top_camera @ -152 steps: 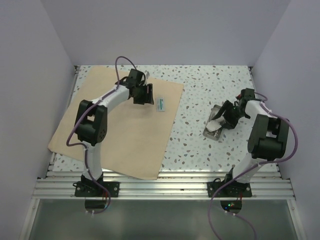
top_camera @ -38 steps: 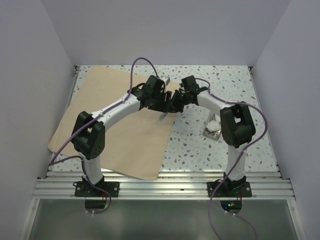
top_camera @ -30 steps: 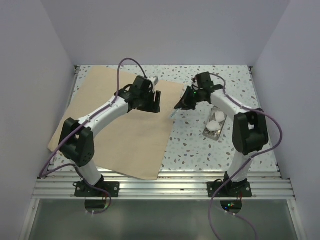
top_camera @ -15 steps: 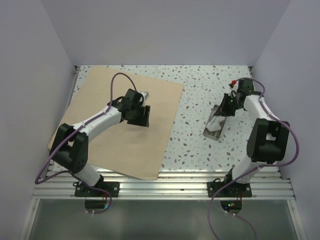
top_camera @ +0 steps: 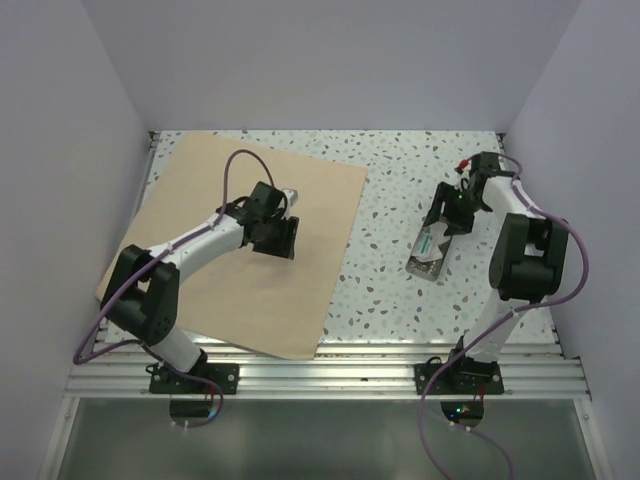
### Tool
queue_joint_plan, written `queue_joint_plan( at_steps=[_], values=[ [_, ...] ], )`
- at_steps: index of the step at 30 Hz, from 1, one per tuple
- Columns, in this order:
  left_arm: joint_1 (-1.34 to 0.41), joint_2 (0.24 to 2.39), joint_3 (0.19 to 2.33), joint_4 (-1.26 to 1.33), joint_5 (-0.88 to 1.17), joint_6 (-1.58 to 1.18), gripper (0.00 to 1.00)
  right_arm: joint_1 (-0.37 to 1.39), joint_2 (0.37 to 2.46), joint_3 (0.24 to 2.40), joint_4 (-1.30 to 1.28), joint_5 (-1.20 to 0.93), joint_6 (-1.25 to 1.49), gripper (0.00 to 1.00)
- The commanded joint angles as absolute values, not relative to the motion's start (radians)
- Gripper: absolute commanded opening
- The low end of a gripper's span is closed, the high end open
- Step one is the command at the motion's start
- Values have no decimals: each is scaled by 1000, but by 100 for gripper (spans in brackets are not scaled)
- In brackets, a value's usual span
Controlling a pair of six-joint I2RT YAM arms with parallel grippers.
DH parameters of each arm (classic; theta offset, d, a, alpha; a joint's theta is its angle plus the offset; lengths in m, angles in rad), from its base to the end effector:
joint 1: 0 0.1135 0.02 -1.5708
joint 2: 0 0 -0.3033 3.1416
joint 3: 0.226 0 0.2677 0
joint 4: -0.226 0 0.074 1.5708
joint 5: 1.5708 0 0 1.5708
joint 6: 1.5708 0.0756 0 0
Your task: Prepare the surgical pack
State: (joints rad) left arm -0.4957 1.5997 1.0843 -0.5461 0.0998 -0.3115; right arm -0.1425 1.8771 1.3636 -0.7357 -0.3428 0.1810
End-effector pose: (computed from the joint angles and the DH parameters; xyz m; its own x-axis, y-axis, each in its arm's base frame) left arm 0.3114 -0.1770 0.2100 -0.8892 0.1341 -0.4374 0.2558 0.9384 -0.2322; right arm 0.4135 -0.0337 0.1890 -0.9186 0.3031 -0.2535 0.1972 0.9076 0.3706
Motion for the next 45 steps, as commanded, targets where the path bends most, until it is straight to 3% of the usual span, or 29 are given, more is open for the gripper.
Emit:
queue_joint_plan(
  at_steps=[1,7,11,23,30,36,45],
  values=[
    [-488,1635,1104,-534,75,-275,57,-146,1815,1439,-837,-166,228,69],
    [-492,1871,1224,-594,69,-281,42,-146,1746,1430,-945,-3,331,66],
    [-505,2006,1348,-623,133,-291,34,-146,1735,1367,-931,-3,351,55],
    [-558,2126,1528,-644,209,-308,34,-146,1851,1307,-841,-20,354,29],
    [-592,2149,1554,-652,241,-305,34,-146,1927,1316,-815,-11,379,23],
    [-623,2184,1589,-657,278,-290,34,-147,1937,1318,-842,-18,422,0],
    [-646,2243,1654,-624,362,-325,34,-153,1815,1336,-911,-60,479,0]
  ],
)
